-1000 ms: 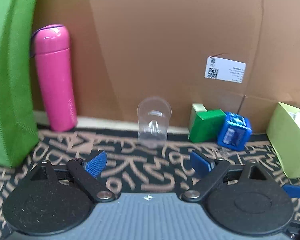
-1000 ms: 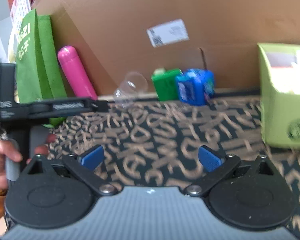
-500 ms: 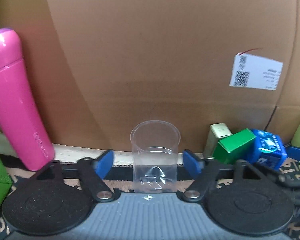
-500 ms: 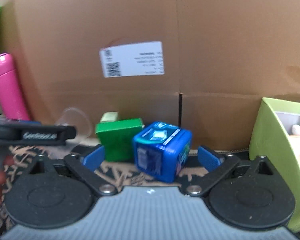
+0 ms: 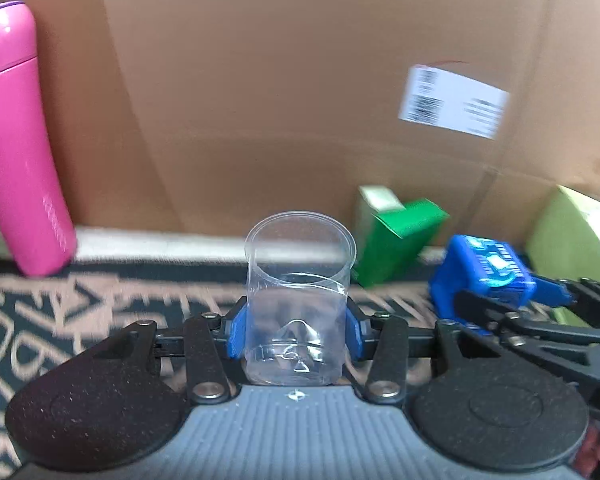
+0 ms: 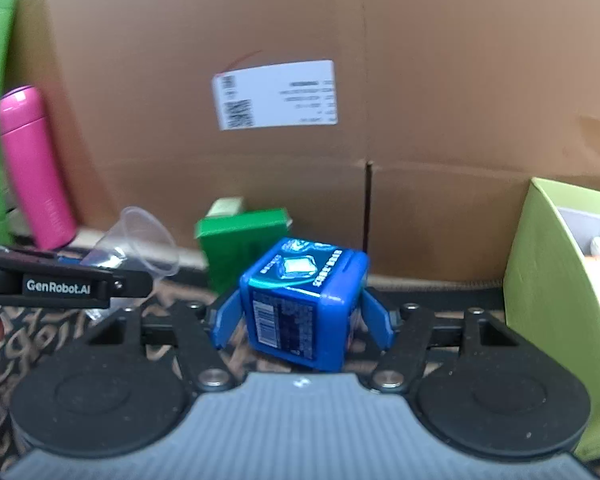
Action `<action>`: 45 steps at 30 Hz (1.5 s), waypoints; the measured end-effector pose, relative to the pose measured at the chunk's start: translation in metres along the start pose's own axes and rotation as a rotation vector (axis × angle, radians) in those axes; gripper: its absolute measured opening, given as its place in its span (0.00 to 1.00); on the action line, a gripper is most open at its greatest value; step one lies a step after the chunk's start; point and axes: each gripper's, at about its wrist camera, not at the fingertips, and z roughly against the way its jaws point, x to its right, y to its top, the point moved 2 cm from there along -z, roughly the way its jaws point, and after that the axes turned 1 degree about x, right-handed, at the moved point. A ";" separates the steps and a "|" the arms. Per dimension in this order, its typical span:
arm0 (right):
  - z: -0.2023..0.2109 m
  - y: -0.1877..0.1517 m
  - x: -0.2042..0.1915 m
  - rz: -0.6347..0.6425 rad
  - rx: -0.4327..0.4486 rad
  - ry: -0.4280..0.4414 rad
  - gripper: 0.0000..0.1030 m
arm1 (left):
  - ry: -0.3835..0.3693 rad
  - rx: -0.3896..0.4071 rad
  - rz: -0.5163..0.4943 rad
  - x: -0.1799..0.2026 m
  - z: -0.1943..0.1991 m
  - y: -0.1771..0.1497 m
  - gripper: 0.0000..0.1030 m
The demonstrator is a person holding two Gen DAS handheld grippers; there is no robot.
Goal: Organize objects
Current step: 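Lift the cup and blue box and carry them toward the lime-green box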
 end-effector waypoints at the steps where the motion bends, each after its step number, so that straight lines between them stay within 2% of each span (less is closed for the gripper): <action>1: 0.009 -0.005 0.000 0.008 -0.002 0.006 0.63 | -0.022 -0.003 0.006 0.003 0.009 -0.006 0.47; 7: 0.079 -0.045 0.007 0.047 -0.026 0.054 0.63 | -0.123 -0.044 0.012 0.035 0.065 -0.049 0.48; 11: 0.146 -0.069 0.008 0.050 -0.036 0.068 0.62 | -0.175 -0.039 -0.015 0.058 0.095 -0.083 0.48; 15: 0.203 -0.088 0.020 0.042 -0.024 0.042 0.61 | -0.199 -0.051 -0.080 0.087 0.108 -0.111 0.49; 18: 0.224 -0.099 0.025 0.049 -0.009 0.006 0.59 | -0.220 -0.066 -0.083 0.098 0.116 -0.125 0.53; 19: 0.227 -0.101 0.027 0.042 -0.006 -0.003 0.59 | -0.214 -0.071 -0.086 0.100 0.117 -0.128 0.56; 21: 0.229 -0.106 0.032 0.013 -0.016 -0.001 0.60 | -0.192 -0.093 -0.094 0.104 0.119 -0.134 0.68; 25: 0.229 -0.118 0.030 0.029 -0.029 -0.016 0.68 | -0.171 -0.104 -0.095 0.105 0.120 -0.137 0.69; 27: 0.227 -0.122 0.029 0.024 -0.036 -0.010 0.68 | -0.155 -0.106 -0.098 0.106 0.118 -0.136 0.72; 34: 0.226 -0.128 0.033 -0.007 -0.031 -0.011 0.68 | -0.134 -0.116 -0.095 0.107 0.109 -0.129 0.71; 40: 0.224 -0.129 0.033 -0.011 -0.038 -0.019 0.67 | -0.118 -0.127 -0.051 0.103 0.103 -0.129 0.71; 44: 0.224 -0.130 0.031 -0.007 -0.038 -0.025 0.62 | -0.134 -0.127 -0.071 0.106 0.102 -0.129 0.58; 45: 0.224 -0.129 0.031 -0.006 -0.037 -0.026 0.62 | -0.132 -0.129 -0.075 0.107 0.101 -0.129 0.58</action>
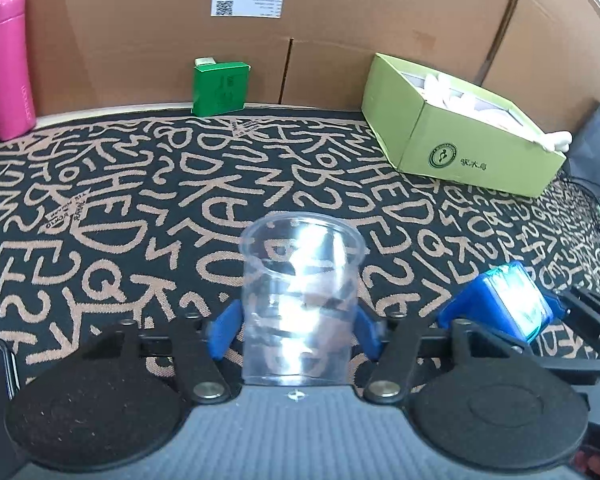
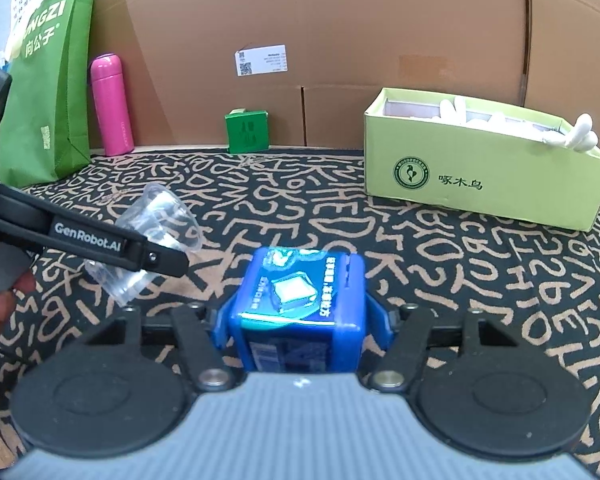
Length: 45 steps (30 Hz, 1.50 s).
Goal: Organize objects
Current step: 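Lift the cup and blue box and carry them toward the lime-green box, then lower the cup and blue box into the lime-green box, open both grippers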
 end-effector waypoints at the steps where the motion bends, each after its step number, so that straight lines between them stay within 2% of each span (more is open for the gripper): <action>1: 0.000 0.000 0.000 -0.003 0.002 0.000 0.61 | 0.000 -0.001 0.001 0.000 0.000 0.000 0.58; 5: 0.000 0.000 0.001 -0.008 0.005 0.001 0.60 | -0.004 0.001 0.006 0.001 -0.001 0.000 0.57; 8: 0.000 0.000 0.000 -0.013 0.006 0.000 0.59 | -0.024 0.006 -0.012 0.003 0.001 0.000 0.50; 12: 0.001 0.002 0.002 -0.035 0.013 0.011 0.57 | -0.047 0.048 -0.061 0.018 0.008 0.008 0.47; 20: 0.019 0.030 0.032 -0.093 0.124 0.013 0.57 | -0.153 0.149 -0.135 0.072 0.015 0.059 0.47; 25: 0.030 0.057 0.063 -0.078 0.203 -0.054 0.57 | -0.189 0.208 -0.185 0.106 0.009 0.095 0.47; 30: 0.032 0.091 0.106 -0.067 0.291 -0.170 0.57 | -0.210 0.214 -0.212 0.141 -0.014 0.132 0.48; 36: 0.002 0.128 0.162 -0.062 0.315 -0.305 0.57 | -0.201 0.214 -0.257 0.176 -0.055 0.170 0.48; 43: -0.043 0.148 0.217 -0.123 0.320 -0.330 0.57 | -0.160 0.205 -0.287 0.201 -0.110 0.194 0.51; 45: -0.057 0.147 0.225 -0.133 0.313 -0.324 0.57 | -0.155 0.208 -0.273 0.200 -0.123 0.195 0.58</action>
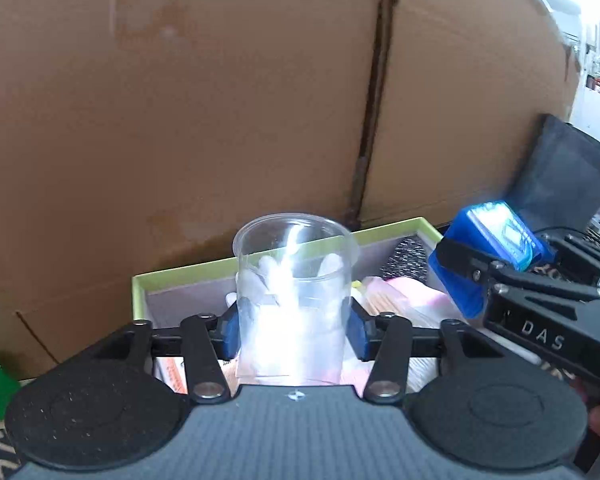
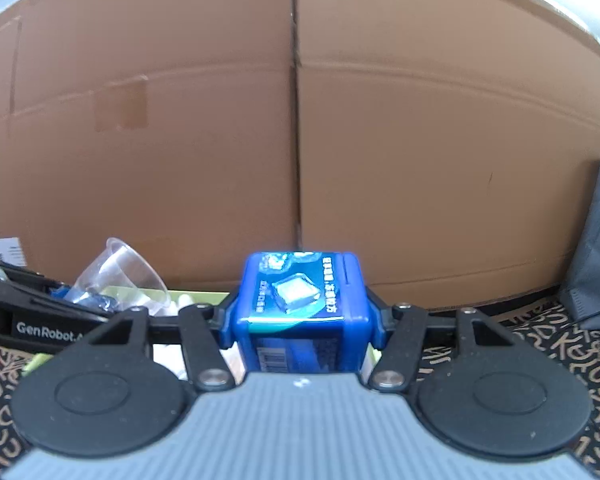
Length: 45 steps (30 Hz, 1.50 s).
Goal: Organize objects
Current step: 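Lower the cup and blue box into the lime-green box, open both grippers, then grasp the small white-green box with the left gripper while the right grasps the green floral box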
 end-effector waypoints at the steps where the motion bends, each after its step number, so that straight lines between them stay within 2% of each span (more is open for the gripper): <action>1: -0.009 -0.004 0.001 0.002 -0.016 0.005 0.57 | -0.001 0.010 0.011 -0.002 -0.006 -0.003 0.62; 2: -0.018 -0.008 0.001 0.009 -0.042 0.013 0.57 | 0.000 0.014 0.021 -0.004 -0.010 -0.006 0.77; 3: -0.027 -0.014 -0.001 0.016 -0.072 0.023 0.59 | 0.007 0.011 0.033 -0.007 -0.013 -0.009 0.86; 5: -0.034 -0.025 -0.005 0.030 -0.100 0.023 0.75 | 0.034 0.003 0.047 -0.013 -0.016 -0.016 0.87; 8: -0.030 -0.034 -0.007 0.029 -0.070 0.016 0.87 | 0.034 -0.006 0.060 -0.023 -0.014 -0.022 0.87; 10: -0.027 -0.035 -0.010 0.021 -0.065 0.028 0.91 | 0.039 -0.014 0.086 -0.031 -0.011 -0.024 0.87; 13: -0.021 -0.031 -0.020 0.056 -0.046 0.014 0.92 | 0.036 -0.011 0.116 -0.032 0.002 -0.021 0.87; 17: -0.004 -0.015 -0.027 0.067 0.020 0.021 1.00 | 0.046 0.046 0.117 -0.033 0.029 -0.016 0.87; 23: 0.047 -0.005 -0.053 0.101 0.112 0.055 1.00 | 0.052 0.117 0.128 -0.041 0.092 -0.030 0.87; 28: 0.105 -0.016 -0.071 0.104 0.135 0.132 1.00 | 0.069 0.123 0.148 -0.055 0.139 -0.057 0.87; 32: 0.140 -0.029 -0.095 0.127 0.100 0.203 1.00 | 0.086 0.086 0.161 -0.067 0.165 -0.088 0.87; 36: 0.158 -0.051 -0.123 0.135 0.014 0.286 1.00 | 0.115 0.048 0.157 -0.079 0.187 -0.119 0.87; 41: 0.166 -0.079 -0.159 0.185 -0.087 0.389 1.00 | 0.168 -0.016 0.153 -0.102 0.203 -0.154 0.87; 45: 0.168 -0.087 -0.190 0.261 -0.097 0.428 1.00 | 0.238 -0.057 0.189 -0.131 0.211 -0.175 0.87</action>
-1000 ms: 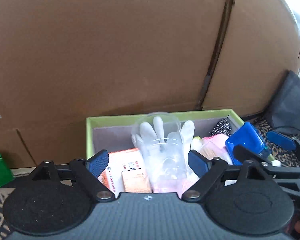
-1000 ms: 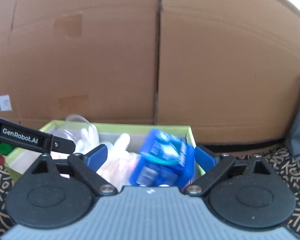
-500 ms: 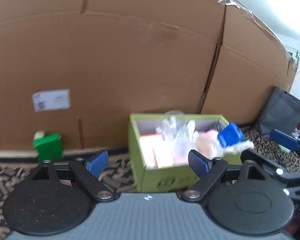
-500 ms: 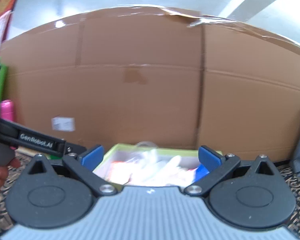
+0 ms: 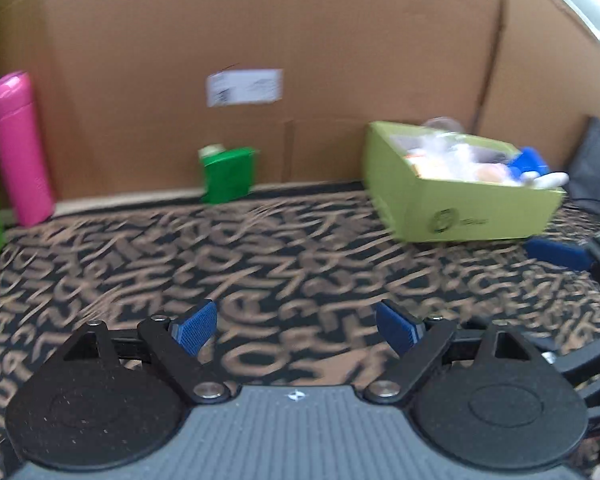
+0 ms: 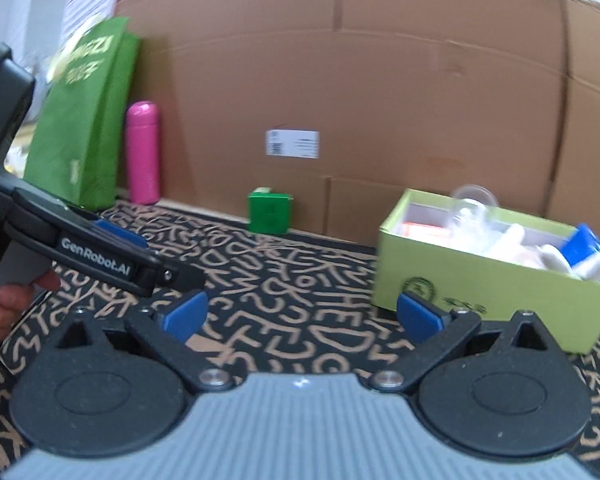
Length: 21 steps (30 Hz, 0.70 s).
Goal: Organize objects
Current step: 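Grasp the small white-green box with the left gripper while the right grasps the green floral box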
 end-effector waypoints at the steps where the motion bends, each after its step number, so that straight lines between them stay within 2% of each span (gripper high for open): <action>1: -0.002 0.001 -0.005 0.018 -0.003 0.003 1.00 | 0.017 -0.007 0.021 -0.009 -0.001 -0.002 0.87; 5: -0.012 0.003 -0.019 0.036 -0.021 0.025 1.00 | 0.055 -0.030 0.108 -0.043 -0.005 -0.008 0.87; 8: -0.025 0.005 -0.022 0.009 -0.038 0.053 1.00 | 0.083 -0.037 0.133 -0.059 -0.009 -0.009 0.87; 21: -0.097 0.019 -0.015 -0.092 -0.107 0.046 1.00 | 0.131 -0.047 0.108 -0.092 -0.057 0.021 0.87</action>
